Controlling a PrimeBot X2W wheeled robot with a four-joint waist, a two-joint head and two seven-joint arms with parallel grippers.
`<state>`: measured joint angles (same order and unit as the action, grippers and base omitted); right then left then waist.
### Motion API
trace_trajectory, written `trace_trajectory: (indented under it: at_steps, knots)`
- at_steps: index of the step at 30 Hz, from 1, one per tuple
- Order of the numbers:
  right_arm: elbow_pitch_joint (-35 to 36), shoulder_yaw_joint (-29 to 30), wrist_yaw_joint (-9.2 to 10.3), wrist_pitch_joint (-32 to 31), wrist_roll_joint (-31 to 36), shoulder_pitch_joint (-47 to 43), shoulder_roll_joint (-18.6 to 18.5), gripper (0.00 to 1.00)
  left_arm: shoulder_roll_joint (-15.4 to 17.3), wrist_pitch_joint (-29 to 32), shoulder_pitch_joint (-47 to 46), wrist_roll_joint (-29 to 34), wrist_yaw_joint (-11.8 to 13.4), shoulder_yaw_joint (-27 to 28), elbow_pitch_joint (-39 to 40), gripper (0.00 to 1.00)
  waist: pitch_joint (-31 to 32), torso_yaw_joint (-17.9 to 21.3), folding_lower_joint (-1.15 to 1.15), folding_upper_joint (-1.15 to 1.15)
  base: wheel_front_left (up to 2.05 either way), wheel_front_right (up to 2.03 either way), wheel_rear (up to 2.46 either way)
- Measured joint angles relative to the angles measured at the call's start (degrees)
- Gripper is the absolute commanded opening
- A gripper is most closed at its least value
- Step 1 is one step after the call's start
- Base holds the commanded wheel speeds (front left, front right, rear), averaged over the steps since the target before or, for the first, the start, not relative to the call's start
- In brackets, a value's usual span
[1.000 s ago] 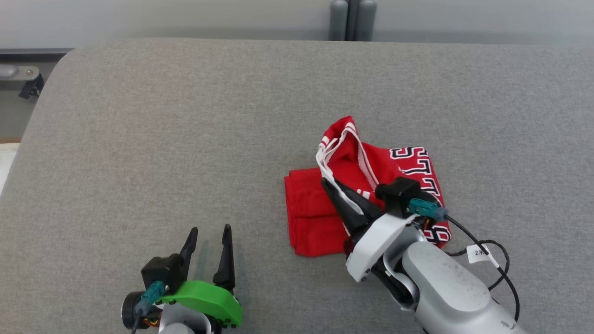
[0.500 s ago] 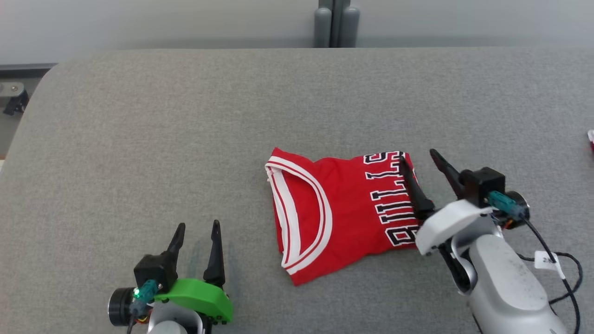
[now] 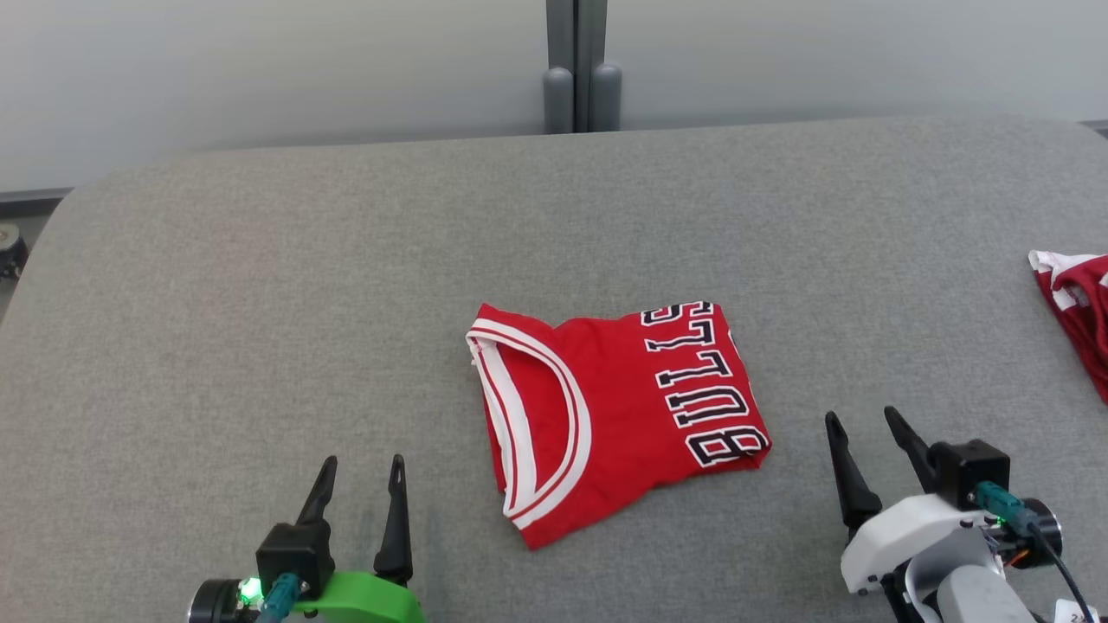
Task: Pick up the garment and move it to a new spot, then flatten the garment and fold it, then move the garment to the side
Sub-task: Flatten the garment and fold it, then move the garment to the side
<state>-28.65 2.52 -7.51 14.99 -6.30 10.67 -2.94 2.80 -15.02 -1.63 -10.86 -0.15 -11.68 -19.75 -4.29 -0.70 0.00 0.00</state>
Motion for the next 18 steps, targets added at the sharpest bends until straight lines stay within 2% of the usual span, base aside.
trace_trajectory:
  at_steps: [12, 18]
  knots:
    - [0.2, -0.4, 0.00, 0.0, -1.8, -4.2, 0.1, 1.00, 0.0, 0.0, 3.4, 0.5, 0.2, -0.7, 1.9, 1.00, 2.4, 0.3, 0.00, 0.00, 0.00, 0.00, 0.00]
    - [-1.8, -2.9, 0.00, 0.0, -1.2, 2.1, 0.1, 1.00, 0.0, 0.0, 1.5, 0.1, -0.1, -1.3, 2.4, 1.00, 0.2, -0.2, 0.00, 0.00, 0.00, 0.00, 0.00]
